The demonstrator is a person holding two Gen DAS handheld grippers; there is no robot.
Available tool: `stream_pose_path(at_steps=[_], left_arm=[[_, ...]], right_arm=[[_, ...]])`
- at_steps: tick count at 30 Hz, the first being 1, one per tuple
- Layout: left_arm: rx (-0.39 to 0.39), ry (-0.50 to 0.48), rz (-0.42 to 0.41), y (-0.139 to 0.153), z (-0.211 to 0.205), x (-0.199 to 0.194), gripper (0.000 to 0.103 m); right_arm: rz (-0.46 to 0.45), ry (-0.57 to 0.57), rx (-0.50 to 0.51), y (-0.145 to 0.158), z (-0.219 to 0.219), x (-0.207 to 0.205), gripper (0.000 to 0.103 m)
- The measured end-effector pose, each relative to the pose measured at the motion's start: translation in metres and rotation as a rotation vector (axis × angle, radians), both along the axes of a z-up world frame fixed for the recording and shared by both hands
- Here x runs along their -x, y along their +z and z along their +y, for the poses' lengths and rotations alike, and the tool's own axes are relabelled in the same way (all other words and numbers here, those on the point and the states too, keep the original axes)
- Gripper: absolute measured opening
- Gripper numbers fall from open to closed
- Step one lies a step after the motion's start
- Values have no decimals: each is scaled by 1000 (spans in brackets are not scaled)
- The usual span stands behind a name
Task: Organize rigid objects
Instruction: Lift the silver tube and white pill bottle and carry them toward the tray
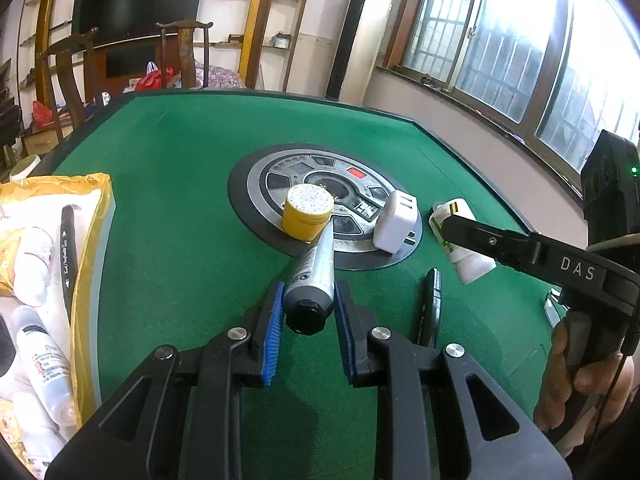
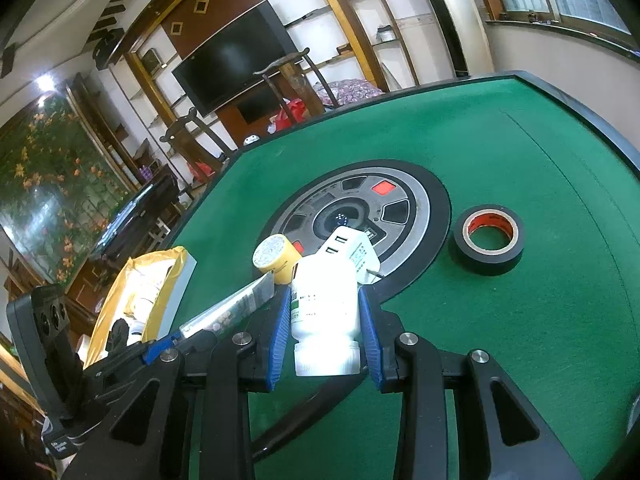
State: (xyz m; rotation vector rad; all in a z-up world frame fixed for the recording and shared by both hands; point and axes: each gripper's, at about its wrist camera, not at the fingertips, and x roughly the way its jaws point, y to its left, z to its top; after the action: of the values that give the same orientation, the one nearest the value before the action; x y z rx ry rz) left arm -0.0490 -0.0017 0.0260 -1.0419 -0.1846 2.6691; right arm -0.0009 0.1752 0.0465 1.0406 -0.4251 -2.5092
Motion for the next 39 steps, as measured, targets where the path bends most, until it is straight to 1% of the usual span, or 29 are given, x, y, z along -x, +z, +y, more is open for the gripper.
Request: stream_pose_path(at_steps=[14,18,22,26,30,32,39], left_arm=[[-4,16,89,13,-2,-10,21],[6,20,125,17,-1,-14,21],[5,16,140,18,0,-15,20],[7,34,153,21,-3,-17,20],[-4,56,172,28,-8,-25,20],[-21,63,182,33,-12,-32,20],[-40,83,214,49,-27,-60,20]], right_arm=[[14,6,-2,1,-5,-4,30],[20,14,-7,1,-8,-5,30],[28,30,-10,2,-13,-7,30],[43,50,-9,3,-19,-11,30],[56,67,-11,4,-23,-15,30],[65,73,-14,5,-26,-17,30],[110,109,-38,9,-38,-25,30]])
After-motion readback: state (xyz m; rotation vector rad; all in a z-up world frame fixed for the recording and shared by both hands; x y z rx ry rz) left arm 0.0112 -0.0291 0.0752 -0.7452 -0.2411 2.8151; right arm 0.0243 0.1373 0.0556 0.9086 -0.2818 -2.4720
